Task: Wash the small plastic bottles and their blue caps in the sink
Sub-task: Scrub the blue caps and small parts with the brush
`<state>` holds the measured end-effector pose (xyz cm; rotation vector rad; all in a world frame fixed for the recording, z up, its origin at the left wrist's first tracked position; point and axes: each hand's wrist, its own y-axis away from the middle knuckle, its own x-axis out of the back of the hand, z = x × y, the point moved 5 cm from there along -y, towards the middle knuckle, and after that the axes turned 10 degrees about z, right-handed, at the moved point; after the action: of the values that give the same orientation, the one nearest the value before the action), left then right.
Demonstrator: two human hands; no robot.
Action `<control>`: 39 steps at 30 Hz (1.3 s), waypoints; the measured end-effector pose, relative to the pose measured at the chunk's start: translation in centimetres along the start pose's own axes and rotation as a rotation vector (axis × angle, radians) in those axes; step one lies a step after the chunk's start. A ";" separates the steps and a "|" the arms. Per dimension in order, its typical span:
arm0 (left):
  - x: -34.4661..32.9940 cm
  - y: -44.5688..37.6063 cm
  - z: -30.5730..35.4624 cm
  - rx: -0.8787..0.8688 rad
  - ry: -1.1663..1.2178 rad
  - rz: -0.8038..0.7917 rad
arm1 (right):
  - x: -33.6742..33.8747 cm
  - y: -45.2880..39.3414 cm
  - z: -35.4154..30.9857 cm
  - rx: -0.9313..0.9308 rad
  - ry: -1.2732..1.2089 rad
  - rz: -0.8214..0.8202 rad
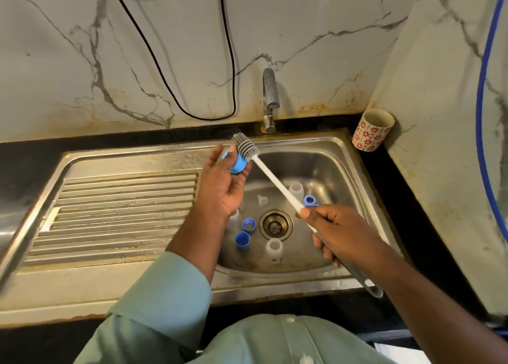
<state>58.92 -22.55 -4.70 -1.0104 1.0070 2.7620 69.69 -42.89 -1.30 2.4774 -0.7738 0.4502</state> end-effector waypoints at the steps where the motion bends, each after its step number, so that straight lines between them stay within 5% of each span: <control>1: 0.0 -0.1 0.4 0.010 0.043 -0.003 | 0.1 0.2 0.1 -0.002 0.004 -0.014; 14: 1.0 0.6 0.7 -0.035 -0.335 -0.037 | -0.1 0.0 -0.1 0.016 0.011 0.034; 22: 0.9 0.4 0.7 -0.053 -0.043 0.004 | -0.2 -0.1 -0.6 0.037 0.063 -0.001; 29: 1.7 0.0 1.8 -0.088 -0.065 0.102 | -0.1 -0.5 -1.5 0.038 0.072 -0.012; 35: 1.9 0.4 0.8 -0.093 -0.316 0.010 | -0.2 -0.6 -1.9 0.035 0.054 -0.015; 39: 2.5 0.2 1.4 -0.060 -0.237 0.024 | -0.2 0.0 -1.2 0.053 0.062 -0.045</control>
<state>56.06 -22.36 -5.22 -0.6588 0.9134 2.8595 69.32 -42.13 -0.42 2.5117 -0.6887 0.5357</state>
